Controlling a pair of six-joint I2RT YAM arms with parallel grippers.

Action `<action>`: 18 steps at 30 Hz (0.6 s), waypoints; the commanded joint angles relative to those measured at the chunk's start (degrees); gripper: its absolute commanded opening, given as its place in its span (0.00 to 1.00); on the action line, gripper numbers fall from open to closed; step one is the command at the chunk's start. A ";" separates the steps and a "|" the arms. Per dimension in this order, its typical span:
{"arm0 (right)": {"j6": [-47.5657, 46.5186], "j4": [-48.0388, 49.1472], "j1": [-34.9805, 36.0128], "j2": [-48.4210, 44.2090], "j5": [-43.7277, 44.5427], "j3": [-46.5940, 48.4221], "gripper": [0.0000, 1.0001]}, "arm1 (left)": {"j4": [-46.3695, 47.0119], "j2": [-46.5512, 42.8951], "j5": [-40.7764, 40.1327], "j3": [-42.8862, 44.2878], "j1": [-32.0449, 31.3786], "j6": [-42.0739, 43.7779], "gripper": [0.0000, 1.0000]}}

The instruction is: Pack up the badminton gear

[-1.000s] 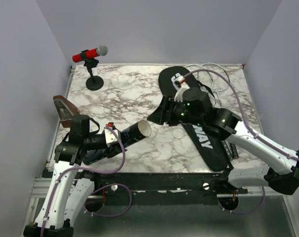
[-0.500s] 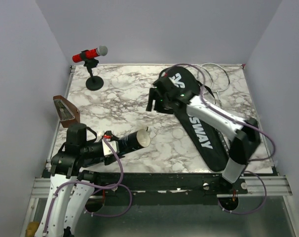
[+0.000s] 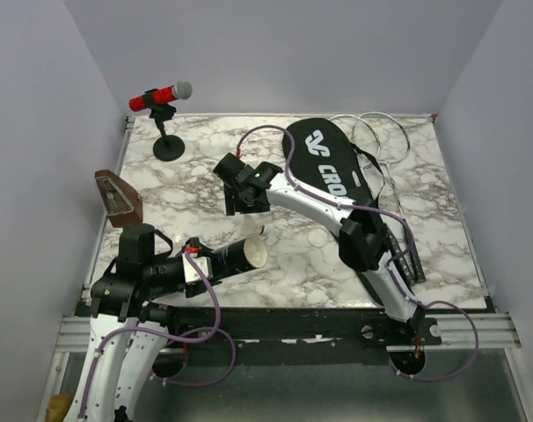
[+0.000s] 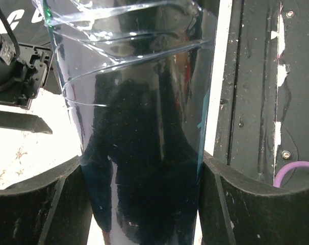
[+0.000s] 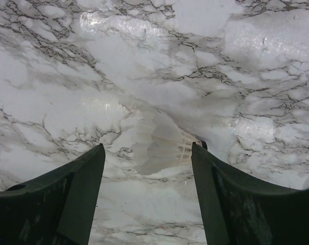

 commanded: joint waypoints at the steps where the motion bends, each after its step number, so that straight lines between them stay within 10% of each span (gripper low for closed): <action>1: -0.58 -5.65 0.84 4.84 5.39 3.91 0.75 | 0.27 -0.79 0.93 -0.91 0.14 2.02 0.30; 18: -1.64 -5.31 2.16 3.62 8.82 -0.39 0.58 | 1.16 -0.35 1.37 -0.47 0.14 1.49 0.31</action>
